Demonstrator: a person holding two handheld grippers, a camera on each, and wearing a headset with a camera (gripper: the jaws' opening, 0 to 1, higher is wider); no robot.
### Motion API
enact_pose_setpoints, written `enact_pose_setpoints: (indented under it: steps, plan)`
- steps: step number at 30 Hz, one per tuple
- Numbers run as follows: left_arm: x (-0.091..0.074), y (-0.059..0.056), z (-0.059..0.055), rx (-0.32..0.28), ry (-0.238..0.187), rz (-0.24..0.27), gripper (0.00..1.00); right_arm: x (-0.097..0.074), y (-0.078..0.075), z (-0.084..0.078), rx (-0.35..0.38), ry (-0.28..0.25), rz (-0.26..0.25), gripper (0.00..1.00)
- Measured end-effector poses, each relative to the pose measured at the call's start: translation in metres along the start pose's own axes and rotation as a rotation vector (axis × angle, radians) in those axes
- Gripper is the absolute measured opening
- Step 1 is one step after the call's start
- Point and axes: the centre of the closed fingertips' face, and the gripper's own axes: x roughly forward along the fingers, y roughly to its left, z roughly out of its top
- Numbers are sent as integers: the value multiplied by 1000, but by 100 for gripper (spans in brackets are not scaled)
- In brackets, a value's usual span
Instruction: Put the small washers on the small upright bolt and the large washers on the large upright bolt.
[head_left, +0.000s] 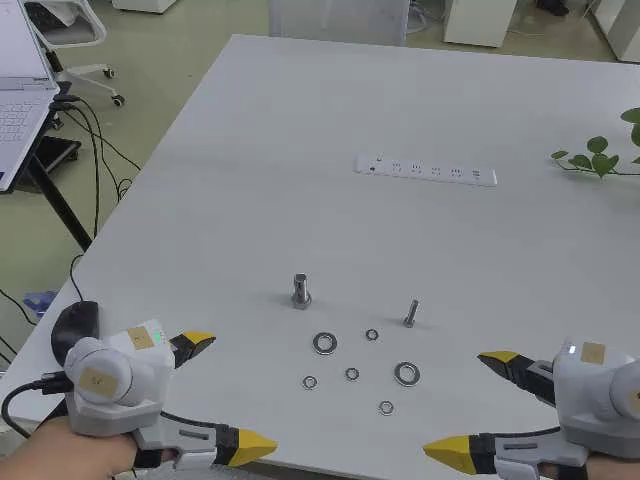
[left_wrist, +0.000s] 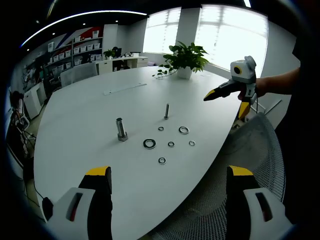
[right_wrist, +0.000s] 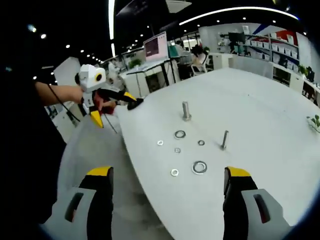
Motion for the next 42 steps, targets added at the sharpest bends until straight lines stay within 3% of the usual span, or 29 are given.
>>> enact_pose_setpoints:
  steps: [12, 23, 36, 42]
  plan:
    - [1, 2, 3, 6, -1, -2, 93, -1, 1, -4, 10, 0, 1, 89]
    - [3, 1, 5, 28, 10, -8, 94, -2, -4, -6, -20, 42, -1, 85]
    - [7, 1, 7, 17, 14, -10, 93, 16, -9, -4, -141, 148, 24, 80]
    - [6, 1, 9, 21, 3, -15, 92, 26, -11, -8, -229, 229, 48, 75]
